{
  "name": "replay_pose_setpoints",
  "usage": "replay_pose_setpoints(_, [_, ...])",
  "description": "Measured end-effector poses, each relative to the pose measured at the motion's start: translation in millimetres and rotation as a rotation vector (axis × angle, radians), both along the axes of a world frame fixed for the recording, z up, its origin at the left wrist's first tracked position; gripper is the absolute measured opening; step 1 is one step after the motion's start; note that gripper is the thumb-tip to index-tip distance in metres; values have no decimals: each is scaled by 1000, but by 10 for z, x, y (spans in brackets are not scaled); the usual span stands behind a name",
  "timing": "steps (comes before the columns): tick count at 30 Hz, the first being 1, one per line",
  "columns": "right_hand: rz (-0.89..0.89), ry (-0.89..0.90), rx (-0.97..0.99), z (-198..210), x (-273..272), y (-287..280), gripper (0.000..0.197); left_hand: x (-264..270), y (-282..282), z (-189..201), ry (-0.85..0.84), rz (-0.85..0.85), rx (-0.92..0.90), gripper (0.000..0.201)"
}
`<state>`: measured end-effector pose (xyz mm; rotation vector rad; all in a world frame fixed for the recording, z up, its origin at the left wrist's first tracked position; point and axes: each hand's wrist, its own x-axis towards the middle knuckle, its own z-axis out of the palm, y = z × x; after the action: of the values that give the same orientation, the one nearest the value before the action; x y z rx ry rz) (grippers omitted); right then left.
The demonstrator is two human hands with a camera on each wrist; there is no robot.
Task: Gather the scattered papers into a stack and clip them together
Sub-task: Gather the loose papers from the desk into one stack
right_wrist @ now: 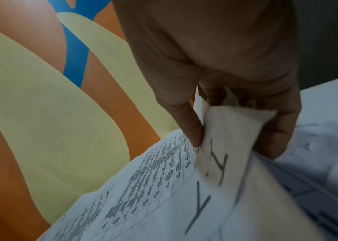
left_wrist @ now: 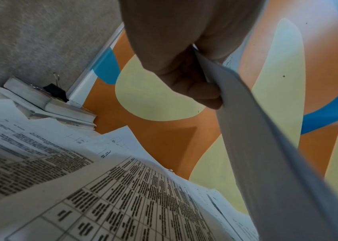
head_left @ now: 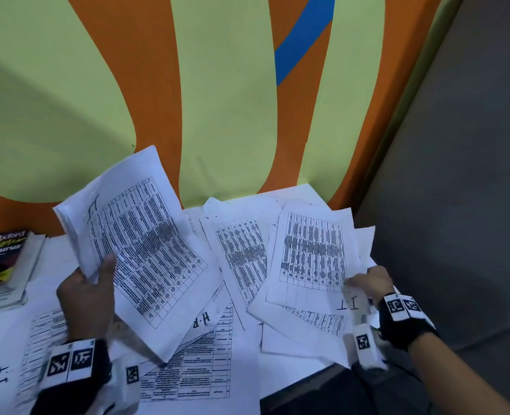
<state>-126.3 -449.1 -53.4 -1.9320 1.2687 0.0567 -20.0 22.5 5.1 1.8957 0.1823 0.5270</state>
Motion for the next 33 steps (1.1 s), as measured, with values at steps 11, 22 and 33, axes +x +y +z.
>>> replay_pose_setpoints(11, [94, 167, -167, -36, 88, 275, 27, -57, -96, 53, -33, 0, 74, 43])
replay_pose_setpoints(22, [13, -71, -31, -9, -11, 116, 19, -58, -123, 12, 21, -36, 3, 41])
replay_pose_setpoints(33, [38, -268, -22, 164, 28, 211, 14, -26, -338, 106, 79, -93, 19, 40])
